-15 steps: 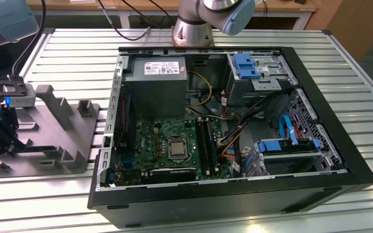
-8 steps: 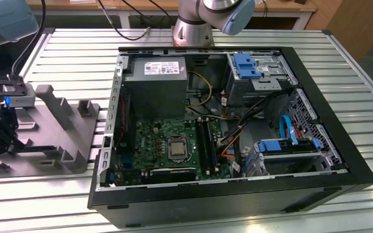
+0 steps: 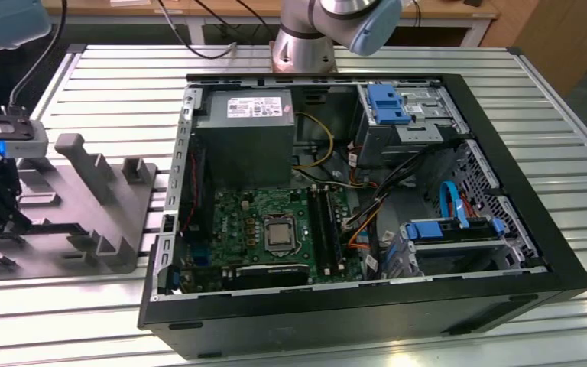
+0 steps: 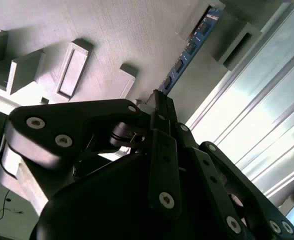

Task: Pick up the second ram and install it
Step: 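Pick up the second ram and move it above second insertion slot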

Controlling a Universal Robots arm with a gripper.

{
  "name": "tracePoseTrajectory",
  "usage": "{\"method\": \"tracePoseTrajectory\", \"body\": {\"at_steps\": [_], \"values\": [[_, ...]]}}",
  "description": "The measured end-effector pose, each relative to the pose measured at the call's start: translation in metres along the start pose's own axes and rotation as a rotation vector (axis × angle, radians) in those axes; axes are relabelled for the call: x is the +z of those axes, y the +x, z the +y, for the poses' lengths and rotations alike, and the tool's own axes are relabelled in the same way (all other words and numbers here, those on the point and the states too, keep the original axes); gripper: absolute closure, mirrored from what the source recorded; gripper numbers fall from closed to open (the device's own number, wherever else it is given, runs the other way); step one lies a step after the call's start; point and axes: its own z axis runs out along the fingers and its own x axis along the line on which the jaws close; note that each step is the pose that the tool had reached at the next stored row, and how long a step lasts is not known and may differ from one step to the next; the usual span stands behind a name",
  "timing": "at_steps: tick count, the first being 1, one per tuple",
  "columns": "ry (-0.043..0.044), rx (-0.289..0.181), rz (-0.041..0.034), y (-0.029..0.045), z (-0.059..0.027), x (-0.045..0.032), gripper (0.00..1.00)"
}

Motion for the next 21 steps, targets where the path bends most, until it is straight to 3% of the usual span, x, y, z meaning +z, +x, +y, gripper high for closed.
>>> {"method": "tracePoseTrajectory", "body": {"at_steps": [9, 21], "values": [[-0.0001, 0.000, 0.0002, -0.0015, 0.0008, -0.0290, 0.89], [-0.0001, 0.000, 0.0008, -0.0031, 0.0017, -0.0598, 0.89]]}}
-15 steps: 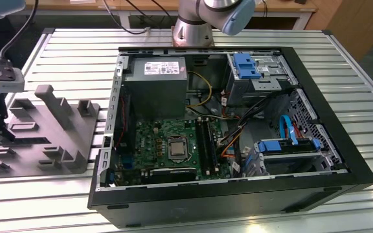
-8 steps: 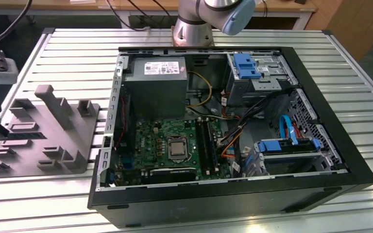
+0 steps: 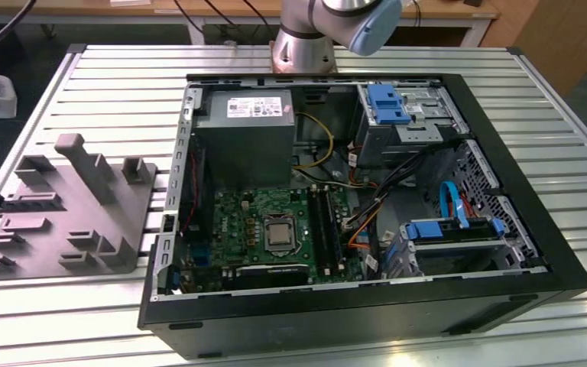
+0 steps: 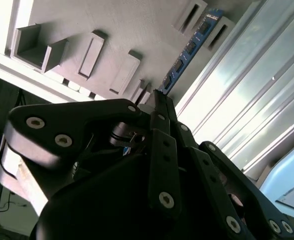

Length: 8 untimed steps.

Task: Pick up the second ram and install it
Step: 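Pick up the second ram and move it above second insertion slot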

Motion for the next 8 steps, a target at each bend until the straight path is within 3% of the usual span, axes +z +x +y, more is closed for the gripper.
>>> {"method": "tracePoseTrajectory", "body": {"at_steps": [8], "values": [[0.0001, 0.000, 0.0005, -0.0014, 0.0007, -0.0237, 0.89]]}}
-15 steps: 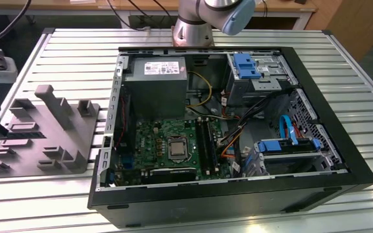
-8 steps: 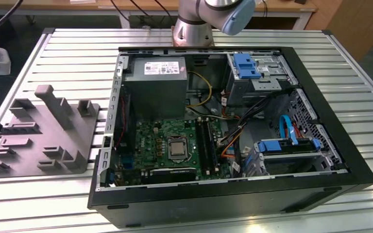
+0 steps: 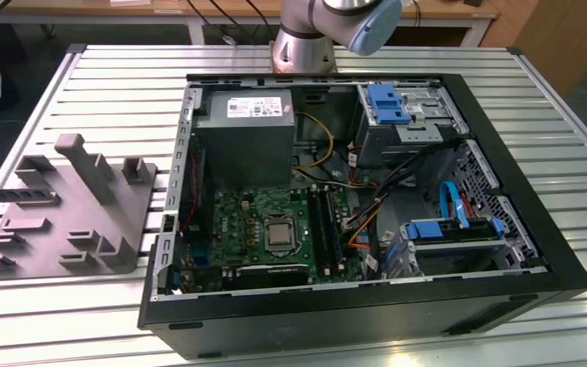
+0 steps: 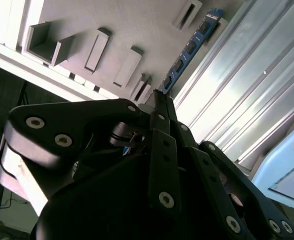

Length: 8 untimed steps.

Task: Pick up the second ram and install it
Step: 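Pick up the second ram and move it above second insertion slot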

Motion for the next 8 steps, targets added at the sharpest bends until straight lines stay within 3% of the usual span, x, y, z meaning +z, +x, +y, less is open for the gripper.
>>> {"method": "tracePoseTrajectory", "body": {"at_steps": [8], "values": [[0.0000, 0.000, 0.0001, -0.0013, 0.0008, -0.0262, 0.89]]}}
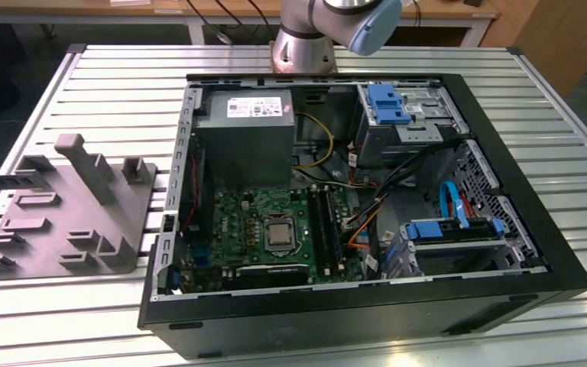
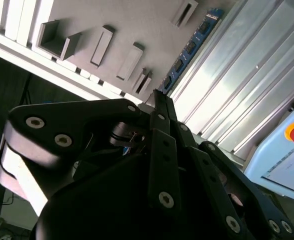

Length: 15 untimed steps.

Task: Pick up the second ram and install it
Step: 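Pick up the second ram and move it above second insertion slot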

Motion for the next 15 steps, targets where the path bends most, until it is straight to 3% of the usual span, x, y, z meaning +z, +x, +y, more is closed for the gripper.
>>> {"method": "tracePoseTrajectory", "body": {"at_steps": [15], "values": [[-0.0001, 0.000, 0.0001, -0.0015, 0.0008, -0.0296, 0.89]]}}
